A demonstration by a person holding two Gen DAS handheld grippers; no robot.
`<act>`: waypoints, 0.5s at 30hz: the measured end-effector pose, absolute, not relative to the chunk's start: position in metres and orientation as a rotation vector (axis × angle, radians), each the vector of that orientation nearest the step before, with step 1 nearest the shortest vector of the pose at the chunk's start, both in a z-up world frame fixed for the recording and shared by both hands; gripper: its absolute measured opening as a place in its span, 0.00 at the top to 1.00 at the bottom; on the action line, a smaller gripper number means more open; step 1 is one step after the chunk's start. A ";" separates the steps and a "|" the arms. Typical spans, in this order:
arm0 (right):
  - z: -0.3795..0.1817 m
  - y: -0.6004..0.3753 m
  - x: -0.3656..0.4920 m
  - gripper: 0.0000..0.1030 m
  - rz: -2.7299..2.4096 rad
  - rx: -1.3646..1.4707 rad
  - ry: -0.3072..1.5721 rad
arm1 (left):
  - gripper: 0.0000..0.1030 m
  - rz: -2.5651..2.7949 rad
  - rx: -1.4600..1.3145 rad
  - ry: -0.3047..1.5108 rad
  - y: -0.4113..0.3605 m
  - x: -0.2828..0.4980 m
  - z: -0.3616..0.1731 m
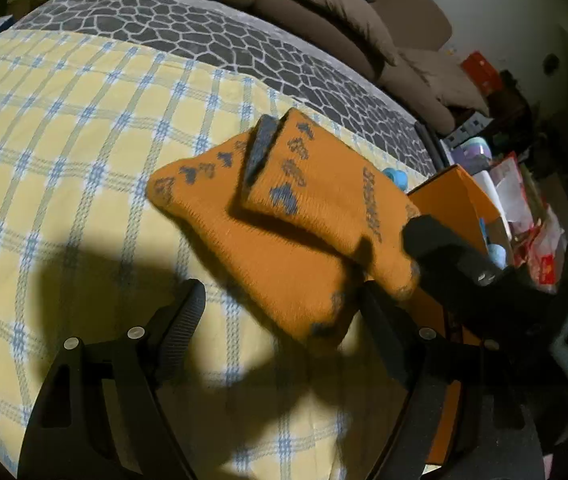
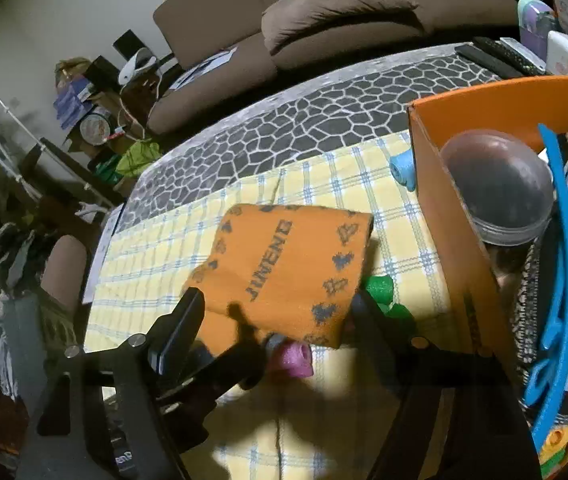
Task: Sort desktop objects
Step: 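Grasp the orange socks with the left tool and lift them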
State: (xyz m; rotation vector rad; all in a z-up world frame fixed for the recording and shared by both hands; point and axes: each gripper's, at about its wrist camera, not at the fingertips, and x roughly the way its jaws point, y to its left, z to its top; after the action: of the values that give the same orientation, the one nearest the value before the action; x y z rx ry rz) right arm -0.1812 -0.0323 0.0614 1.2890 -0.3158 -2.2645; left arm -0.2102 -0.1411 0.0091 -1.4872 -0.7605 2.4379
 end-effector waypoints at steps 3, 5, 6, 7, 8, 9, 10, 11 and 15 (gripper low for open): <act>0.056 -0.034 -0.183 0.24 -2.273 1.291 -0.320 | 0.32 2.446 -1.473 -0.744 -0.137 -0.214 0.008; 0.051 -0.033 -0.186 0.33 -2.259 1.298 -0.352 | 0.57 2.428 -1.466 -0.742 -0.136 -0.216 0.008; 0.049 -0.033 -0.188 0.40 -2.253 1.307 -0.358 | 0.62 2.429 -1.469 -0.728 -0.134 -0.215 0.008; 0.046 -0.033 -0.189 0.53 -2.247 1.316 -0.363 | 0.67 2.429 -1.462 -0.725 -0.134 -0.215 0.009; 0.043 -0.032 -0.191 0.60 -2.237 1.327 -0.373 | 0.74 2.427 -1.454 -0.724 -0.134 -0.213 0.010; 0.041 -0.032 -0.191 0.63 -2.228 1.327 -0.385 | 0.78 2.424 -1.447 -0.721 -0.134 -0.213 0.011; 0.040 -0.032 -0.191 0.71 -2.221 1.325 -0.393 | 0.81 2.427 -1.442 -0.714 -0.134 -0.212 0.012; 0.041 -0.032 -0.190 0.74 -2.219 1.323 -0.386 | 0.84 2.431 -1.436 -0.709 -0.134 -0.211 0.014; 0.051 -0.033 -0.185 0.83 -2.221 1.287 -0.349 | 0.88 2.442 -1.367 -0.713 -0.138 -0.205 0.026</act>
State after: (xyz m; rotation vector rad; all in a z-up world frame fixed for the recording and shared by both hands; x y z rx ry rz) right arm -0.1849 -0.0334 0.0513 1.2866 -0.3492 -2.2208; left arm -0.2046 -0.1377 0.0265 -1.3675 -0.7133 2.4419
